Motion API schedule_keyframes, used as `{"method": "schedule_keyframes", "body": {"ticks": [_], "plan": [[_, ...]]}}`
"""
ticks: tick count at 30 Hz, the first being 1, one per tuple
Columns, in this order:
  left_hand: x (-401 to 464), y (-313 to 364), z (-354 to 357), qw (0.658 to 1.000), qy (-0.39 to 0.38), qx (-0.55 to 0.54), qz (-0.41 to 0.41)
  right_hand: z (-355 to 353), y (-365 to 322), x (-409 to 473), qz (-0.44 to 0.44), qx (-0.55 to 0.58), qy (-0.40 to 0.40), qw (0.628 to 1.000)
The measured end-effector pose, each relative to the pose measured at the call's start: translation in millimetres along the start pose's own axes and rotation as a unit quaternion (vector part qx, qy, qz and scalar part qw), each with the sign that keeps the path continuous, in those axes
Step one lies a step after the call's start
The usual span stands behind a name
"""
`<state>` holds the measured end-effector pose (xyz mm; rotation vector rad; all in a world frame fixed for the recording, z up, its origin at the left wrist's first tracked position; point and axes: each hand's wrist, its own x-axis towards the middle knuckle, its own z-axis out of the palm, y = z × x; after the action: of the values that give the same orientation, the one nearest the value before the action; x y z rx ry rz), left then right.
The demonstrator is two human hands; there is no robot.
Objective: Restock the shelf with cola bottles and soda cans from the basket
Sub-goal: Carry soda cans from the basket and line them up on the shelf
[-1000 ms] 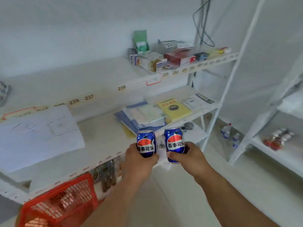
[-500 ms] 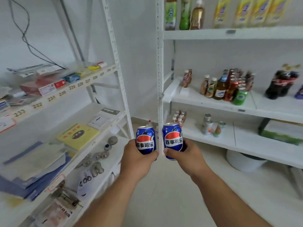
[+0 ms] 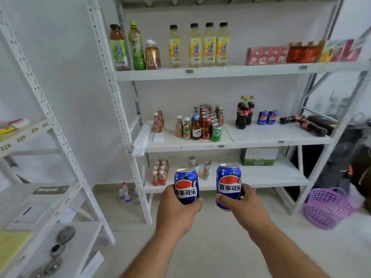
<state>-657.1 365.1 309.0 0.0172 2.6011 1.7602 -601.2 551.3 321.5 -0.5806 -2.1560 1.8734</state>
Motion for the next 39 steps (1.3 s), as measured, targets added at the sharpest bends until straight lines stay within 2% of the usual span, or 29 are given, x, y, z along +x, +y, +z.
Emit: {"method": "schedule_keyframes", "body": {"ticks": [7,13,25,39], "plan": [[17.9,26.5,65.7,0.997,-0.067,0.010,0.030,-58.4,15.7,24.1,0.008,0.010,0.065,0.998],[43.0,54.6,151.4,0.993,-0.111,0.014,0.039,-120.8,34.1,70.1,0.013,0.018,0.096,0.995],[87.6,138.5,326.1,0.989,-0.137,0.026,0.046,-269.3,40.8,182.6,0.013,0.033,0.112,0.993],[188.5,160.3,418.4,0.987,-0.143,0.039,0.060,-313.0,40.6,299.7,0.029,0.010,0.132,0.991]]}}
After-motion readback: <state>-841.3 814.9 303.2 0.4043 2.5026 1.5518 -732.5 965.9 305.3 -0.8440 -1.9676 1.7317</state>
